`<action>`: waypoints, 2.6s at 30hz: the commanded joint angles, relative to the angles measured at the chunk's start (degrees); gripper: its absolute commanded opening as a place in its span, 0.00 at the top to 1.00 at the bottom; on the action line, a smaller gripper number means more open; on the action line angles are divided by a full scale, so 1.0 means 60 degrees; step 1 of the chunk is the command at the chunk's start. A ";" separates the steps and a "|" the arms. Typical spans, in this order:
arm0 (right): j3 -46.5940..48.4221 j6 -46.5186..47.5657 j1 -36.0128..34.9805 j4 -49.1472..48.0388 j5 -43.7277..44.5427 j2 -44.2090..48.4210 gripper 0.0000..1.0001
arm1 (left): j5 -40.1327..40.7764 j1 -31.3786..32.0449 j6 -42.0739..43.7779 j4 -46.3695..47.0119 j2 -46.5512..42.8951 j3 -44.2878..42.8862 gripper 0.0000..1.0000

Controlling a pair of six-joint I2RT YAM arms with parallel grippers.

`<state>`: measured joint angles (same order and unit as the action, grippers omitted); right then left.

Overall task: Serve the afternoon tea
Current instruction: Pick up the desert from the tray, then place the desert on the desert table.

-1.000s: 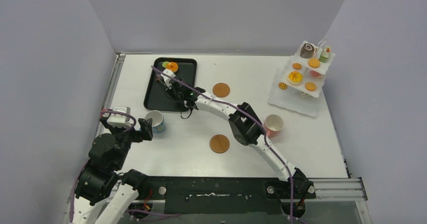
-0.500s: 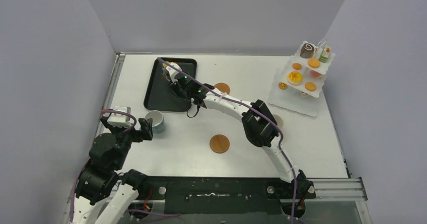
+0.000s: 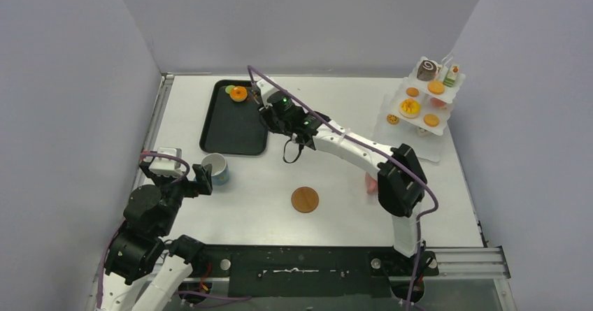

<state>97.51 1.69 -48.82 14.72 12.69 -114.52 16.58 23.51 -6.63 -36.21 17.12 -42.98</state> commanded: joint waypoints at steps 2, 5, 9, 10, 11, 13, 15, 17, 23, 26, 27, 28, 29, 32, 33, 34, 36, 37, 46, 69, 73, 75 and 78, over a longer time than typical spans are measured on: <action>-0.0673 -0.0282 0.0133 0.0364 0.1191 0.2366 0.74 | -0.0139 -0.0064 0.0139 0.0569 0.0057 -0.0063 0.10; -0.1388 -0.0520 0.0350 0.0740 0.1563 0.3301 0.74 | -0.0198 -0.0070 0.0125 0.0584 0.0061 -0.0070 0.10; -0.2189 -0.0822 0.0557 0.1422 0.1994 0.4389 0.74 | -0.0247 -0.0065 0.0124 0.0569 0.0043 -0.0062 0.10; -0.2378 -0.0890 0.0601 0.1603 0.2096 0.4624 0.74 | -0.0244 -0.0065 0.0124 0.0570 0.0022 -0.0066 0.10; -0.2539 -0.0978 0.0634 0.1904 0.2235 0.4837 0.74 | -0.0247 -0.0073 0.0120 0.0570 0.0025 -0.0066 0.10; -0.2855 -0.1145 0.0765 0.2428 0.2554 0.5221 0.73 | -0.0258 -0.0065 0.0110 0.0570 0.0003 -0.0059 0.10; -0.3137 -0.1344 0.0962 0.2897 0.2797 0.5578 0.73 | -0.0294 -0.0065 0.0102 0.0570 -0.0012 -0.0070 0.10; -0.3415 -0.1511 0.1188 0.3223 0.2830 0.5891 0.73 | -0.0329 -0.0058 0.0095 0.0570 -0.0027 -0.0057 0.10; -0.3853 -0.1766 0.1675 0.4313 0.3363 0.6223 0.73 | -0.0361 -0.0009 0.0080 0.0572 -0.0038 -0.0050 0.10; -0.3889 -0.1912 0.1958 0.4934 0.3620 0.5996 0.73 | -0.0361 0.0021 0.0080 0.0571 -0.0029 -0.0047 0.10; -0.3854 -0.2000 0.2096 0.5162 0.3595 0.5907 0.73 | -0.0361 0.0033 0.0080 0.0570 -0.0016 -0.0049 0.10; -0.3834 -0.2074 0.2238 0.5352 0.3565 0.5832 0.73 | -0.0361 0.0055 0.0080 0.0570 -0.0002 -0.0055 0.10; -0.3802 -0.2115 0.2371 0.5532 0.3530 0.5771 0.73 | -0.0361 0.0076 0.0080 0.0580 0.0015 -0.0047 0.10; -0.3724 -0.2208 0.2768 0.5981 0.3481 0.5584 0.73 | -0.0353 0.0138 0.0080 0.0584 0.0059 -0.0064 0.10; -0.3707 -0.2209 0.2893 0.6075 0.3437 0.5539 0.73 | -0.0349 0.0152 0.0080 0.0585 0.0057 -0.0070 0.10; -0.3700 -0.2189 0.2980 0.6133 0.3413 0.5489 0.73 | -0.0346 0.0161 0.0080 0.0578 0.0060 -0.0061 0.10; -0.3704 -0.2174 0.3150 0.6289 0.3408 0.5385 0.73 | -0.0335 0.0169 0.0095 0.0579 0.0047 -0.0071 0.10; -0.3692 -0.2172 0.3212 0.6372 0.3415 0.5309 0.73 | -0.0332 0.0169 0.0084 0.0572 0.0035 -0.0060 0.10; -0.3687 -0.2119 0.3804 0.6786 0.3792 0.4562 0.73 | -0.0332 0.0169 0.0095 0.0571 0.0061 -0.0058 0.10; -0.3761 -0.1762 0.4481 0.6283 0.4148 0.3537 0.70 | -0.0353 0.0169 0.0095 0.0541 0.0294 -0.0091 0.10; -0.3626 -0.1719 0.4481 0.6201 0.4048 0.3300 0.66 | -0.0346 0.0165 0.0109 0.0534 0.0323 -0.0098 0.10; -0.3510 -0.1718 0.4485 0.6232 0.4023 0.3206 0.64 | -0.0346 0.0155 0.0110 0.0541 0.0339 -0.0098 0.10; -0.3354 -0.1689 0.4488 0.6177 0.3996 0.3131 0.60 | -0.0346 0.0154 0.0110 0.0534 0.0354 -0.0093 0.10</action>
<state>73.93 -9.47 -22.15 53.49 34.33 -95.57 14.94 24.29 -6.61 -36.21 18.57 -42.98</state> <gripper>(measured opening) 0.401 0.902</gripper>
